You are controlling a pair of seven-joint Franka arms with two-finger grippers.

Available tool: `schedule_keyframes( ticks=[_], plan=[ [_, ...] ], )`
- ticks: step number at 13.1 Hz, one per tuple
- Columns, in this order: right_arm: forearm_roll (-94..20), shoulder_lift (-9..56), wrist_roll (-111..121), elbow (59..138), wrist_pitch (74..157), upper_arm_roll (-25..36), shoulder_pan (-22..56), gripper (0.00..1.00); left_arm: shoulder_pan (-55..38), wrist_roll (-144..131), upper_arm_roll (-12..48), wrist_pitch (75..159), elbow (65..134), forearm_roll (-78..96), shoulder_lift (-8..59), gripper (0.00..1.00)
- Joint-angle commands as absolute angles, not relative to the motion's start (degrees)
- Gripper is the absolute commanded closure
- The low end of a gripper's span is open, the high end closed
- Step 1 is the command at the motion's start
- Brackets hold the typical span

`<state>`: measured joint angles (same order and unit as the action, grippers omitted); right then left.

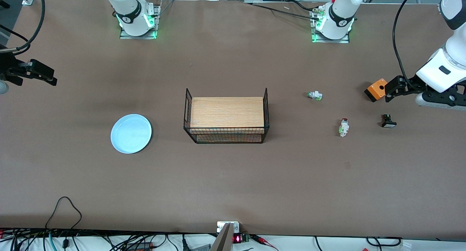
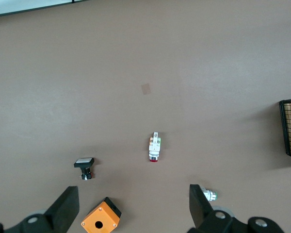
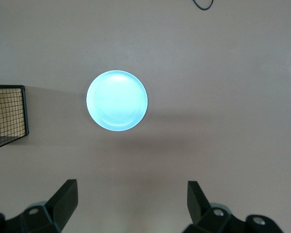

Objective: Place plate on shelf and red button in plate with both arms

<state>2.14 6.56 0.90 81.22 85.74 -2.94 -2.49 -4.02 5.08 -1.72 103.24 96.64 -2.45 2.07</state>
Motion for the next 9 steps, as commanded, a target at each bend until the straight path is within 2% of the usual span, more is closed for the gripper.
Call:
schedule_keyframes(
  ticks=[1,9],
  plan=[
    [2.64,6.24,0.88,81.3,85.7,-3.51,-2.9,0.0,-4.13,6.15,-1.85,102.83,95.89,-2.64,2.37,0.0],
    [3.07,8.0,1.41,81.39,86.13,-3.52,-2.99,0.0,-4.13,6.15,-1.85,102.92,95.89,-2.64,2.37,0.0]
  ],
)
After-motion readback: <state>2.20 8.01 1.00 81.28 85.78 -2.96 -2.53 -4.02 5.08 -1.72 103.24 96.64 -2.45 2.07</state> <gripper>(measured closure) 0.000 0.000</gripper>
